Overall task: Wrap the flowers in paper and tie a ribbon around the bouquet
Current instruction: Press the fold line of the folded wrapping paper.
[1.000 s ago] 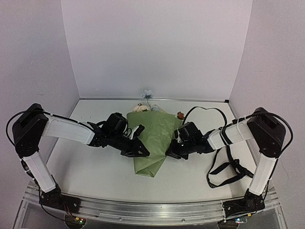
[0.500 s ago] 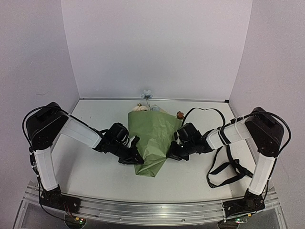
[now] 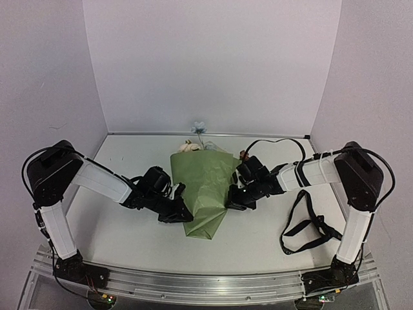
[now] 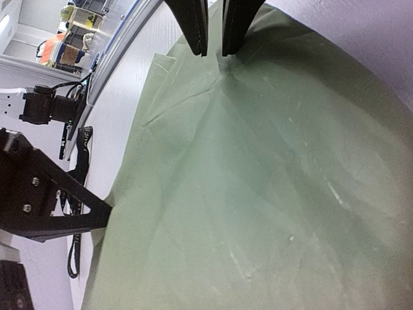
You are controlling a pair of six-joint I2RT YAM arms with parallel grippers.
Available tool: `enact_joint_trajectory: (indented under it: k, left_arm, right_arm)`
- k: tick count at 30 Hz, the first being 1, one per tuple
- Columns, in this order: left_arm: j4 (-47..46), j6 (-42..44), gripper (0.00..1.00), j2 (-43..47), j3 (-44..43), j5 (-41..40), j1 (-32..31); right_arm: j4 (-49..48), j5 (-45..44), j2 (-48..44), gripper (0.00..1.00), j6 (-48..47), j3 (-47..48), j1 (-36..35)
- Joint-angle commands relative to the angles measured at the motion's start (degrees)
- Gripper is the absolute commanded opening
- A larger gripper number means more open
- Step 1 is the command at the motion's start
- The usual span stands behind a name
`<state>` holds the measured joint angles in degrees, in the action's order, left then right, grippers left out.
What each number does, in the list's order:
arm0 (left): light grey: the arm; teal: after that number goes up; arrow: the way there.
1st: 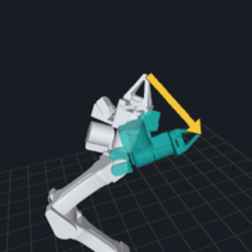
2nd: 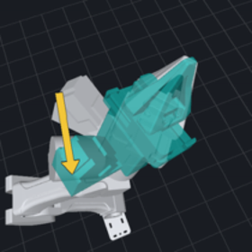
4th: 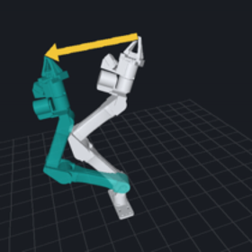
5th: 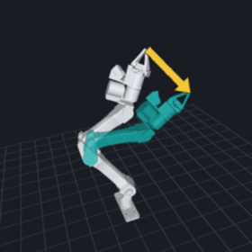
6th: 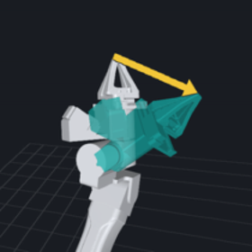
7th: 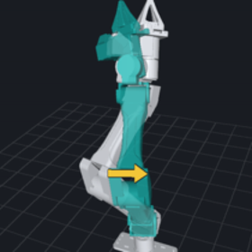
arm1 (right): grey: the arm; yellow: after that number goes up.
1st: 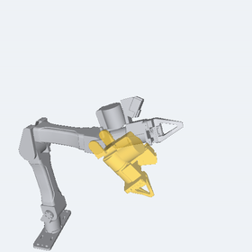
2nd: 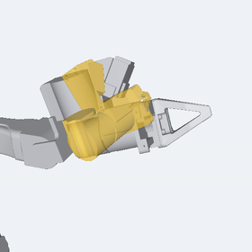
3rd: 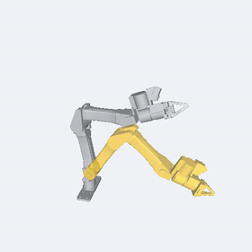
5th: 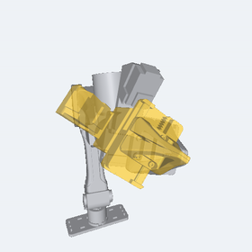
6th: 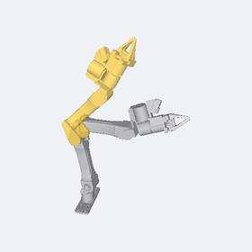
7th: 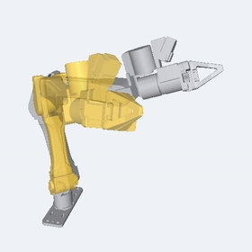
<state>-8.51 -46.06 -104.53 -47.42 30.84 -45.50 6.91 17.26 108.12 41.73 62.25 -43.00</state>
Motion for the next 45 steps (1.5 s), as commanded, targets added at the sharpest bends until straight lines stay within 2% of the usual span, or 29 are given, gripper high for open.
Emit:
enact_joint_trajectory:
  k: [1, 10, 18, 23, 25, 30, 33, 37, 45]
  left_arm:
    - [2.6, 2.2, 0.11, 3.8, -2.3, 1.6, 0.0]
    - [10.4, 8.1, 0.07, -0.6, -4.6, 7.2, -2.3]
    - [7.3, 6.4, 0.07, -4.0, -3.7, 6.9, -4.5]
    - [5.5, 4.9, 0.06, -4.4, -2.3, 6.2, -4.5]
    - [5.2, 4.8, 0.06, -4.8, -2.3, 6.1, -4.5]
    - [4.7, 4.7, 0.06, -5.4, -2.3, 6.6, -4.5]
    - [4.9, 4.9, 0.06, -5.3, -2.4, 6.5, -4.5]
    - [4.7, 5.0, 0.05, -5.3, -2.6, 6.5, -4.5]
    - [4.9, 5.0, 0.05, -5.0, -2.7, 6.1, -4.5]
  right_arm:
    - [3.7, -1.4, -1.6, 0.00, -1.3, -0.3, 0.4]
    - [10.1, -1.5, -3.3, 0.00, -3.7, 3.4, -1.0]
    - [11.9, -1.0, 0.3, 0.00, -3.3, 6.7, -1.1]
    - [13.7, -0.6, -1.0, 0.01, -3.6, 6.9, -1.4]
    - [14.9, -0.7, -2.6, 0.04, -3.9, 6.8, -1.5]
    - [17.1, -0.2, -7.8, 0.21, -4.9, 6.0, -2.9]
    - [17.9, 0.8, -10.4, 0.25, -5.3, 6.0, -4.3]
    - [16.8, 3.2, -9.9, 0.24, -5.0, 7.8, -6.5]
    - [8.7, 7.2, -2.1, 0.18, 0.0, 10.8, -8.0]
